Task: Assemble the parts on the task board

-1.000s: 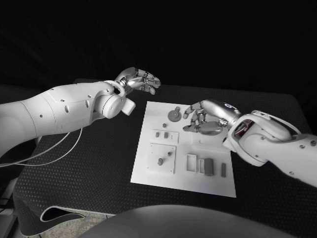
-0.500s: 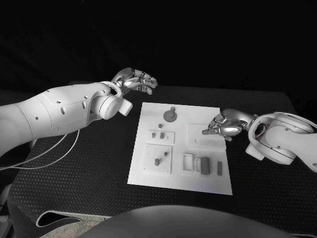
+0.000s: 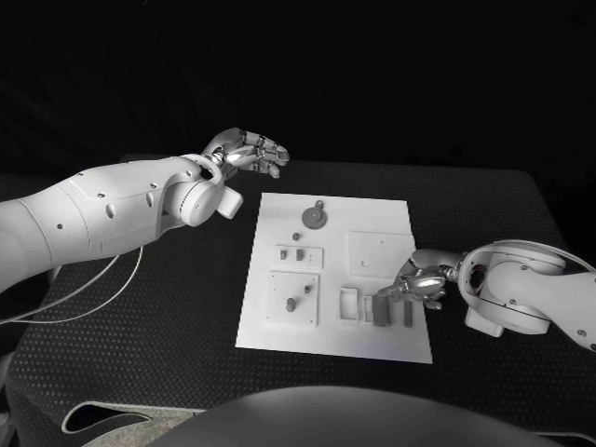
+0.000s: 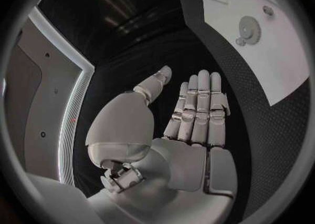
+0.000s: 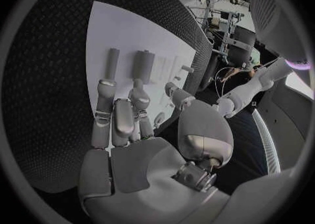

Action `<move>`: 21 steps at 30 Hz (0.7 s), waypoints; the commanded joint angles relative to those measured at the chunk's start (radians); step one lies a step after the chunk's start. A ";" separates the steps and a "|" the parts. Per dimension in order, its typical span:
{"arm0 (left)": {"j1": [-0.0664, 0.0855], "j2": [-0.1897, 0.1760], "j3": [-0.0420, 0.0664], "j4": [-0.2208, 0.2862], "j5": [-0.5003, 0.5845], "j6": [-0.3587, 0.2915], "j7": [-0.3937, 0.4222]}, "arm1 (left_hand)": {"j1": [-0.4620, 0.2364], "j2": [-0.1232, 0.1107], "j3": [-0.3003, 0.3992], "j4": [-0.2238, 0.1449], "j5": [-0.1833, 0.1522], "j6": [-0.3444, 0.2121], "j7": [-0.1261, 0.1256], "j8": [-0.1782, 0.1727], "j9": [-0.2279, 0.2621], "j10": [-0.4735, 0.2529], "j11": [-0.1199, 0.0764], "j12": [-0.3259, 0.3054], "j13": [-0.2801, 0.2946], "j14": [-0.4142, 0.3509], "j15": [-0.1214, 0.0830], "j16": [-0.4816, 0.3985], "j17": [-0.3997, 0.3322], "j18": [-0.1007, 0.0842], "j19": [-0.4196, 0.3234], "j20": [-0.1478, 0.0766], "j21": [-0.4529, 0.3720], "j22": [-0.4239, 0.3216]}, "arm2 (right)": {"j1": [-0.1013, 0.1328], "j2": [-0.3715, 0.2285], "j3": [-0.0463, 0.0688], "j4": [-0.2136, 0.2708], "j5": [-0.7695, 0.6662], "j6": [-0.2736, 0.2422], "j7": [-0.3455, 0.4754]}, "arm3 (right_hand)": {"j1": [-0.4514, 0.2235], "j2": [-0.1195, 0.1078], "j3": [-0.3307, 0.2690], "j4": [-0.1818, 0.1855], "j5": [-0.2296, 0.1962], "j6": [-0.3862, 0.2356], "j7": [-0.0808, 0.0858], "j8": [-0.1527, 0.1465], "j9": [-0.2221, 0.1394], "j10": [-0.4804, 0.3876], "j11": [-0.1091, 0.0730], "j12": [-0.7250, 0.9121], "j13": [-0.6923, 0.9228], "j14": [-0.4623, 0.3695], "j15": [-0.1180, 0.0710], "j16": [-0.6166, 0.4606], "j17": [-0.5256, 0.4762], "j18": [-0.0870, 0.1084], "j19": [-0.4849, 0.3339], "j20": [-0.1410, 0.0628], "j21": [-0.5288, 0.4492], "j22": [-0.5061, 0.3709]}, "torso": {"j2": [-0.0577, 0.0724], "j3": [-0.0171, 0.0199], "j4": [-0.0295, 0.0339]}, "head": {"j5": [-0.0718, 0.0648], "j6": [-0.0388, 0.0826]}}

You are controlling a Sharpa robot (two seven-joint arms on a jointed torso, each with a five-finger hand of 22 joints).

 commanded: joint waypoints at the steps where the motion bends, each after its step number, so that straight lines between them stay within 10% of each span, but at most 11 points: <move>1: 0.001 0.002 0.001 0.001 0.006 0.012 0.011 | -0.006 0.003 -0.004 0.001 0.004 -0.009 -0.001 0.003 -0.001 -0.004 -0.002 0.000 -0.001 0.008 -0.003 -0.006 0.001 0.000 -0.003 0.003 0.002 -0.002 | -0.006 0.005 0.000 0.001 -0.008 0.026 -0.030 | -0.011 -0.002 0.003 0.006 0.000 0.018 0.009 0.003 0.002 0.006 0.002 0.005 0.002 0.009 0.000 0.003 0.001 0.019 0.000 -0.005 0.007 0.025 | 0.001 -0.0006 0.0026 | -0.004 0.000; 21: 0.001 -0.002 0.001 0.003 0.006 0.013 0.010 | -0.008 0.004 -0.005 0.001 0.004 -0.009 -0.001 0.003 -0.002 -0.004 -0.002 0.000 -0.002 0.008 -0.002 -0.007 0.003 0.000 -0.003 0.003 0.002 -0.002 | -0.041 0.062 -0.007 -0.060 -0.038 0.061 -0.079 | -0.034 -0.004 0.007 0.009 0.000 0.013 0.011 -0.008 0.004 0.003 0.004 0.007 0.006 0.004 0.002 0.002 0.001 0.019 -0.009 -0.006 0.016 0.024 | 0.002 -0.0008 0.0033 | 0.006 0.000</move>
